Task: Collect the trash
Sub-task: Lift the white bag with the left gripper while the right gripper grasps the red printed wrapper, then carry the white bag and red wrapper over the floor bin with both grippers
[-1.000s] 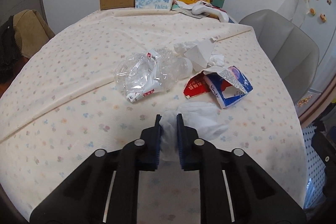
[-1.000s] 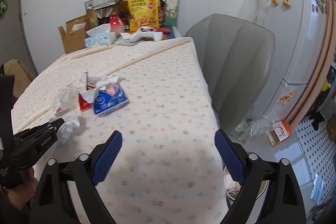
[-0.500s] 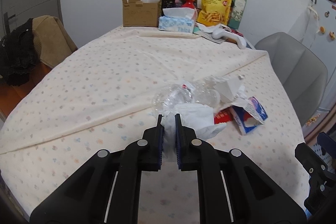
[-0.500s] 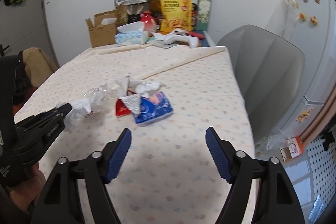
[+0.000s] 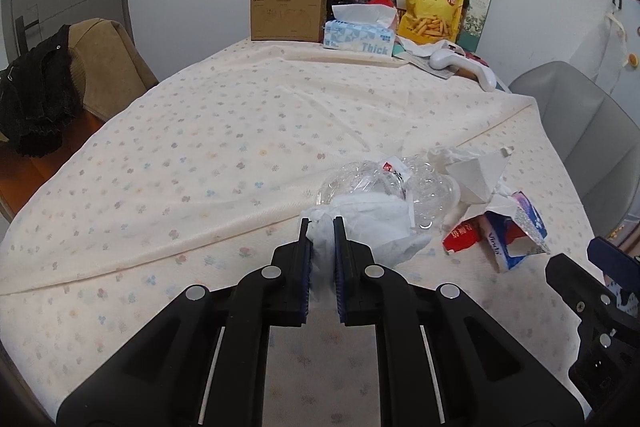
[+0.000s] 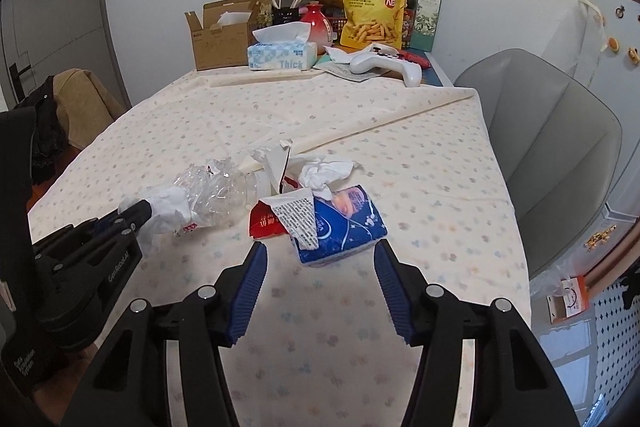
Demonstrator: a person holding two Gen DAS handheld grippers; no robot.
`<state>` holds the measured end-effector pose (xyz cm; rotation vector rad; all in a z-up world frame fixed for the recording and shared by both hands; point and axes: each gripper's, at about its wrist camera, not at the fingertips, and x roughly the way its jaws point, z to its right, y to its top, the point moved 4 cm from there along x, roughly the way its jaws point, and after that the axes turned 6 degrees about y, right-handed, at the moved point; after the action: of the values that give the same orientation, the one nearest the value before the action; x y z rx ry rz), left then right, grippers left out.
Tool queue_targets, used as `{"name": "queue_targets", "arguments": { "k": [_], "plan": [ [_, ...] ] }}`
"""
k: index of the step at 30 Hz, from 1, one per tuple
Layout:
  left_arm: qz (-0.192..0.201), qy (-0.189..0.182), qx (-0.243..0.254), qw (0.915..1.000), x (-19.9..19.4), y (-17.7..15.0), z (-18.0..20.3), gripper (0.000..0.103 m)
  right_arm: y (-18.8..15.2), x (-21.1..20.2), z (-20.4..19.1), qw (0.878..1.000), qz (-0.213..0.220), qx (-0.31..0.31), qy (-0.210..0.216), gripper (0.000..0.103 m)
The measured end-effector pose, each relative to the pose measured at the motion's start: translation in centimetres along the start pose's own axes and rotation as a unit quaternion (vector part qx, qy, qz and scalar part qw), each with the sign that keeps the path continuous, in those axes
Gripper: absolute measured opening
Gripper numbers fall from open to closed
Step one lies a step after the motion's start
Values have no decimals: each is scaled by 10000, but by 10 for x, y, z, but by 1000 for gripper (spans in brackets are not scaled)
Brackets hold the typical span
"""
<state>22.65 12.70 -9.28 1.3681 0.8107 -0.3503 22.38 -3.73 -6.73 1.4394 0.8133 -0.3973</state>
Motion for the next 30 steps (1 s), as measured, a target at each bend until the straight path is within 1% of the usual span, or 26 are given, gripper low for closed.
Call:
{"name": "queue_targets", "arguments": {
  "k": [8,11,13,14,15,17,18,23,30],
  "plan": [
    [-51,22,-49,10000,11,0,-4,11,7,30,-2,9999,-161,-15,50,50],
    [-92,31,-67,9999,14,-1,-6,11,9,37,-4,9997,-218,-13,142,44],
    [-104,39,-81,9999,15,-1,-6,11,9,40,-5,9994,-254,5,220,31],
    [-105,41,-85,9999,15,-1,-6,11,9,41,-5,9993,-270,18,254,26],
    [-107,41,-87,9999,14,-1,-6,11,9,42,-5,9992,-285,25,282,18],
    [-106,41,-100,9999,14,-1,-7,11,8,40,-6,9991,-279,36,333,15],
    [-111,35,-112,9999,14,-1,-7,11,7,39,-6,9990,-278,23,339,10],
    [-39,3,-164,9999,5,-1,-7,11,5,24,-7,9993,-183,-25,320,10],
    [97,-67,-143,9998,-18,-3,-5,11,0,-2,-4,9997,-2,14,261,10]
  ]
}}
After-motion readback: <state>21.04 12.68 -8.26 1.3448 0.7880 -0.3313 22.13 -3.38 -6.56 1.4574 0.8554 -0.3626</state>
